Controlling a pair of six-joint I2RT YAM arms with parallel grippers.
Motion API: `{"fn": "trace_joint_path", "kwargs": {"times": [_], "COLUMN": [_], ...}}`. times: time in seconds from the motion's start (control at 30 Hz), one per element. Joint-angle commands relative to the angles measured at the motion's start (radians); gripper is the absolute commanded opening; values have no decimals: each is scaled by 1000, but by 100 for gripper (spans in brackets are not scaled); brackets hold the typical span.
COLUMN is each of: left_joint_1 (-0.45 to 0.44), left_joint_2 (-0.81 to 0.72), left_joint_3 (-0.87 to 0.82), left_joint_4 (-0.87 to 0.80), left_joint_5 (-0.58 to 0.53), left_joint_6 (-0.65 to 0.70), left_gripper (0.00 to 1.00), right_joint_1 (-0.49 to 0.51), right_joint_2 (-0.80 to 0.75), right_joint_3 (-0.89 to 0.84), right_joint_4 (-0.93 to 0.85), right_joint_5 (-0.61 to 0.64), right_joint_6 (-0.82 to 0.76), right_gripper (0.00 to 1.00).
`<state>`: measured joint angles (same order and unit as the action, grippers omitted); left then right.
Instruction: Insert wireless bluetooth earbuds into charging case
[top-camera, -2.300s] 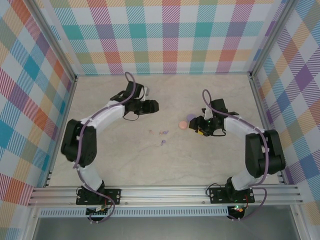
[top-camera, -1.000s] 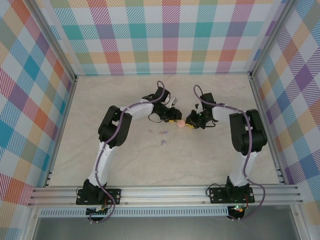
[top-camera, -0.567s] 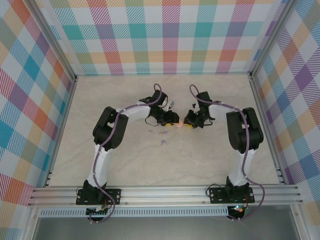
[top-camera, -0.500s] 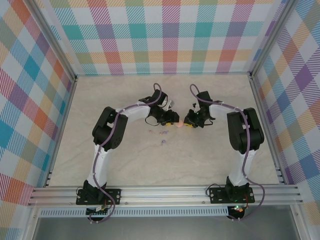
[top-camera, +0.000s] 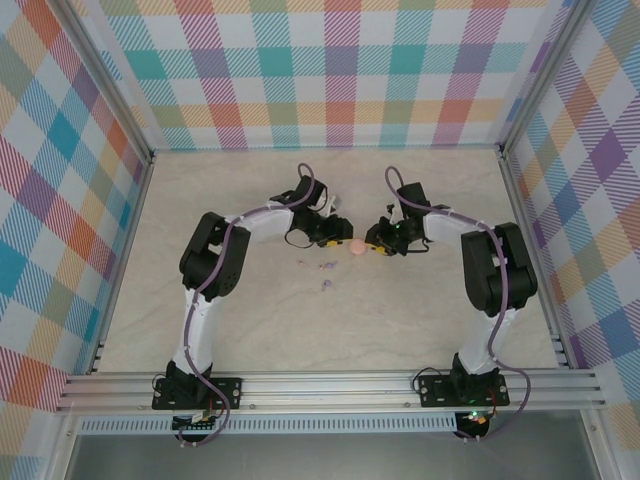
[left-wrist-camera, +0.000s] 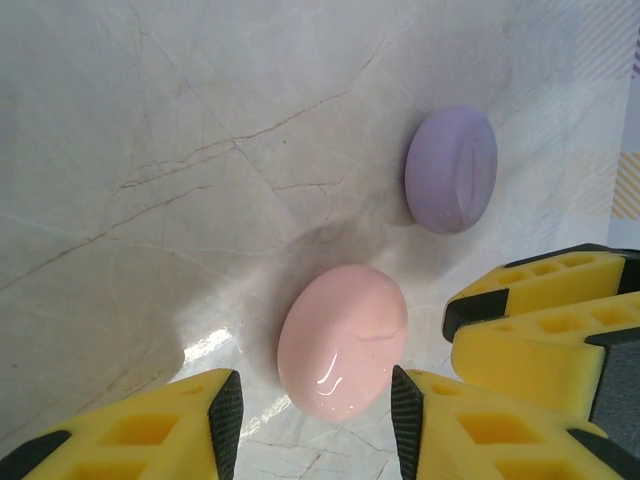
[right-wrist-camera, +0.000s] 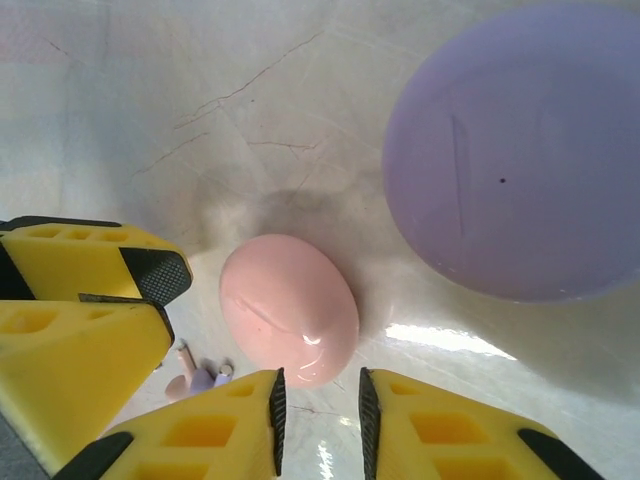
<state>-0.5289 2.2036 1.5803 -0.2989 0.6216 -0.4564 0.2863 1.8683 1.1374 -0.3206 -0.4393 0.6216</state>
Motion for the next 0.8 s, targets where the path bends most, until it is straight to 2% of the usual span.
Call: {"fn": "trace_joint_path", "kwargs": {"times": [0.0,0.3,0.77], "left_joint_1": [3,0,-18], "left_joint_2": [23,53,76], "left_joint_3": [23,29,37], "left_joint_4": [13,47,36], "left_joint_5": [48,101,126], "left_joint_6": [-1,-7,-11], "left_gripper": [45,44,40], "right_joint_1": [4,4,3], "right_joint_2": [27,61,97], "right_joint_3": [-8,1,5], "right_joint_4": [58,51,56], "right_joint_5": [-63,-58,-61], "right_joint_6": [41,47,47], "right_gripper": [27,25,19]}}
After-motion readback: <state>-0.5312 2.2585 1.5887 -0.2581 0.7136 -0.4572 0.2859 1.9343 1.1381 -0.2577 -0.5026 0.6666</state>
